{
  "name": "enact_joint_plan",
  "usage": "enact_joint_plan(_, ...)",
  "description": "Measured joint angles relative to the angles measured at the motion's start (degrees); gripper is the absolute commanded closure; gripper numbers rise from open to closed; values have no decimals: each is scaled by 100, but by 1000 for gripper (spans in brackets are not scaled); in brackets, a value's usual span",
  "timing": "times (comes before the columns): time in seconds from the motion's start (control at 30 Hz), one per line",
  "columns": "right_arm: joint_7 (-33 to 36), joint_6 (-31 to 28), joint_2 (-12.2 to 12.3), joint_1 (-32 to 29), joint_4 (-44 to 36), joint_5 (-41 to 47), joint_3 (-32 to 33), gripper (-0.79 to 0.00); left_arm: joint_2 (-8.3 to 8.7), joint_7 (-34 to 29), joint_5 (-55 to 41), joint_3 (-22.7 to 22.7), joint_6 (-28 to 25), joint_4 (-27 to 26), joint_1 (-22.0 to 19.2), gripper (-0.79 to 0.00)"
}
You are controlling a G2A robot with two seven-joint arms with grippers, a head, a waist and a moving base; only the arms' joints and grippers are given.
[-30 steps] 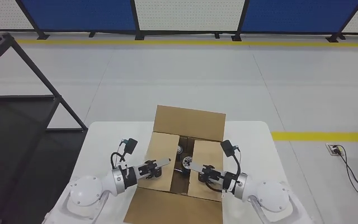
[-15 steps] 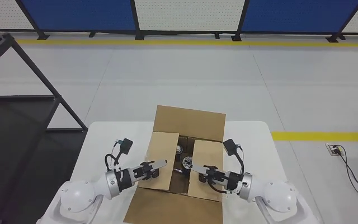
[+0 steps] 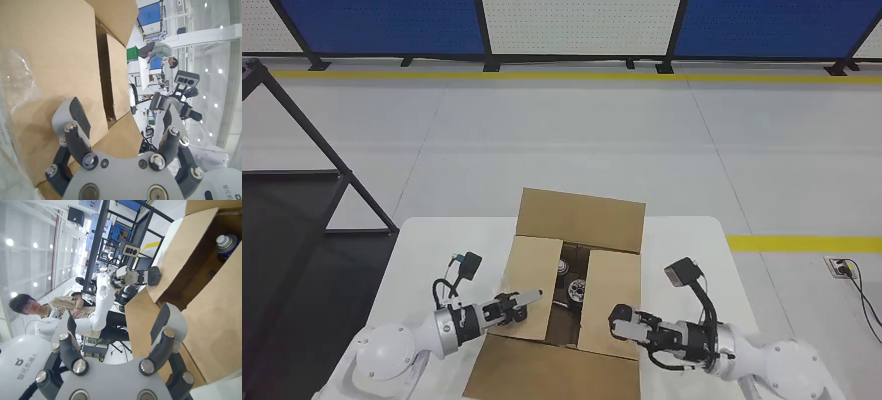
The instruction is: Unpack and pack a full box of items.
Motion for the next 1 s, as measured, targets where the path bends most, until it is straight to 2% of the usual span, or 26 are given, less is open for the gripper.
enact_joint_plan(0.27,1550,-547,201,-473,-349,354,760,-785,60,100,-131,-441,-90,-686,258,-785)
enact_joint_plan(0.4,2500,-643,316,-669,-300,411,1131,-785,108,189,-308,-924,-182,-1133,509,-785)
enact_joint_plan(0.57,2439,-588,326,-694,-297,341,1197,-785,174,115,-473,-1701,-298,-1502,1010,-785)
enact_joint_plan(1.0,2410,-494,346,-715,-301,273,1114,-785,169,272,-436,-1642,-289,-1391,1012,-785)
